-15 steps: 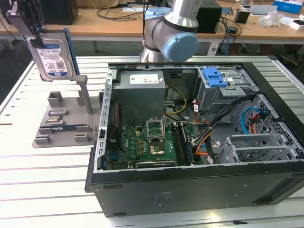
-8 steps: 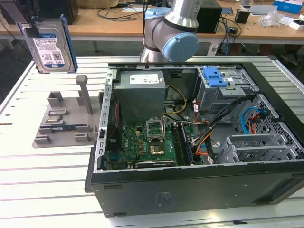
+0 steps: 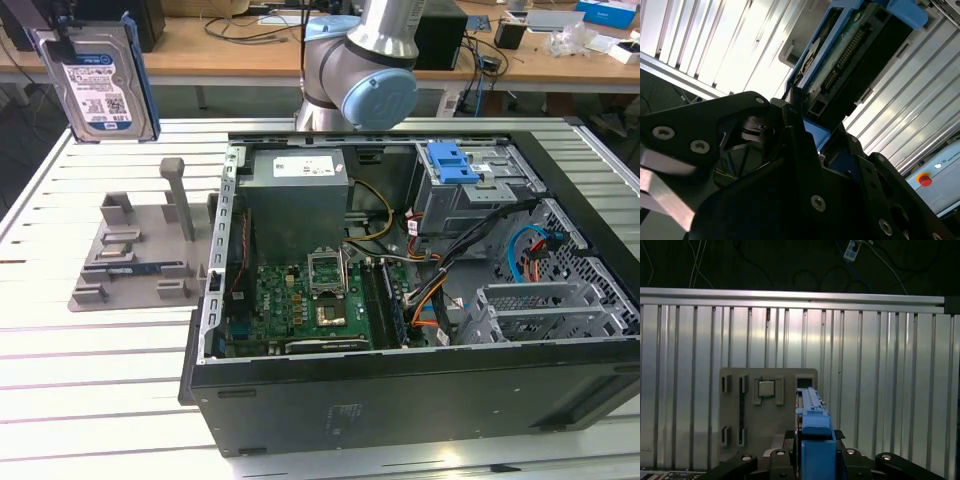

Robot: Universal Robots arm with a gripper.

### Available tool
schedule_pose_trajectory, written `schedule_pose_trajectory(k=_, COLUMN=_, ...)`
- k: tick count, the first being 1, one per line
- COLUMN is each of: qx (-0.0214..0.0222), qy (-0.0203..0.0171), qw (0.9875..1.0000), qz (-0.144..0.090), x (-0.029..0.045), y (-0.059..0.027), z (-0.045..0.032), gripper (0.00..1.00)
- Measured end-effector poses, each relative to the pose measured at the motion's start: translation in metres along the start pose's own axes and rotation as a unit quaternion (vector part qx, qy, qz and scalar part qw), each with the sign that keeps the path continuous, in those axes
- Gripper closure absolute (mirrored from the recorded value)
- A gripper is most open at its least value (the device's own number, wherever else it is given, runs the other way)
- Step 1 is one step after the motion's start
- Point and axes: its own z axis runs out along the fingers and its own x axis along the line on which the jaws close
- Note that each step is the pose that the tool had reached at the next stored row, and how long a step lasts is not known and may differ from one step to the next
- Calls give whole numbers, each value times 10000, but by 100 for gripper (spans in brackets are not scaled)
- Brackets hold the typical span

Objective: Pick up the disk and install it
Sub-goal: 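Pick up the disk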

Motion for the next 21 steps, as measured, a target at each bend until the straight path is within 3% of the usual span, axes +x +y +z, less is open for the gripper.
schedule_pose_trajectory(k=5, qx=1, qy=-12, qw=10000, qz=0, x=2, y=2, z=-124, gripper=63)
schedule_pose_trajectory(k=7, qx=1, qy=-16, qw=10000, qz=0, x=4, y=3, z=-219, gripper=63)
schedule_pose_trajectory(k=21, qx=1, qy=-27, qw=10000, qz=0, x=12, y=8, z=-647, gripper=63)
